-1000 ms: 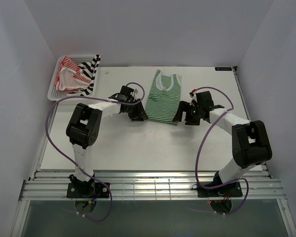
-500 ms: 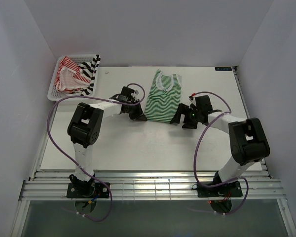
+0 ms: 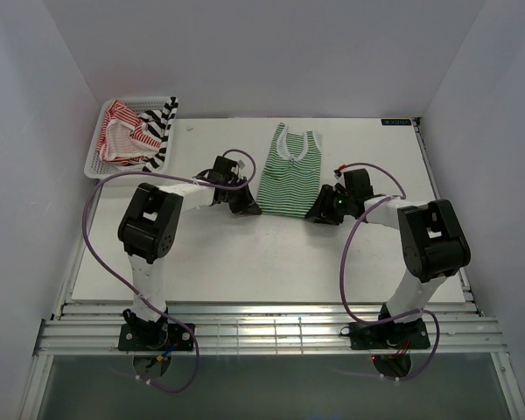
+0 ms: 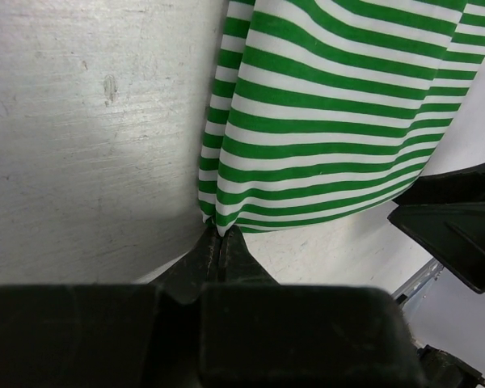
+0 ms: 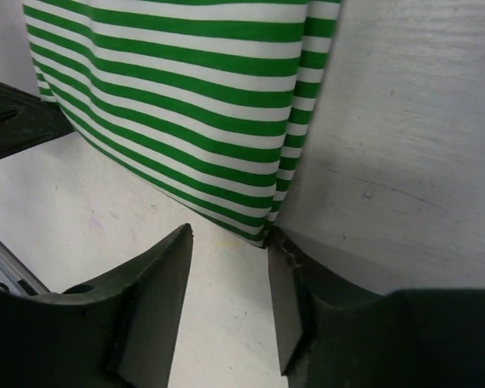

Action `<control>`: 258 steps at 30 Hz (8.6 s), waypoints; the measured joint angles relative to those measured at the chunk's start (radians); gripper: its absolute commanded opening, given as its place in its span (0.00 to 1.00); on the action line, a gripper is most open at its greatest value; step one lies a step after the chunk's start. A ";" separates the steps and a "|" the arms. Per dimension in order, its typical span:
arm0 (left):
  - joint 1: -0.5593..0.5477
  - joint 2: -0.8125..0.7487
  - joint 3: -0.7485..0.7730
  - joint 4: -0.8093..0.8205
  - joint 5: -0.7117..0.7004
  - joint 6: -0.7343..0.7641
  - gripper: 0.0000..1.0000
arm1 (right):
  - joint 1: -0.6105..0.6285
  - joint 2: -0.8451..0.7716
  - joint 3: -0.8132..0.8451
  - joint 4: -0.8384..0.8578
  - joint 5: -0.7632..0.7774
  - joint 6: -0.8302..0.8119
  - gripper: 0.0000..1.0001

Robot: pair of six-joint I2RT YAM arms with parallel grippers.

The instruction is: Fold and stack the tank tops

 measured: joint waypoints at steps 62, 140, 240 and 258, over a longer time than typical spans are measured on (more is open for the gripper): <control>-0.083 -0.461 0.041 -0.317 -0.136 -0.046 0.00 | -0.085 -0.483 0.136 -0.505 -0.156 -0.103 0.08; -0.047 0.030 0.348 -0.104 0.049 0.056 0.98 | -0.092 0.185 0.505 -0.087 -0.267 -0.068 0.90; 0.230 -0.298 0.085 -0.275 -0.341 0.137 0.98 | -0.430 0.766 1.376 -0.513 0.291 -0.787 0.08; 0.230 -0.226 0.191 -0.306 -0.344 0.172 0.98 | -0.464 0.803 1.403 -0.361 0.375 -0.873 0.94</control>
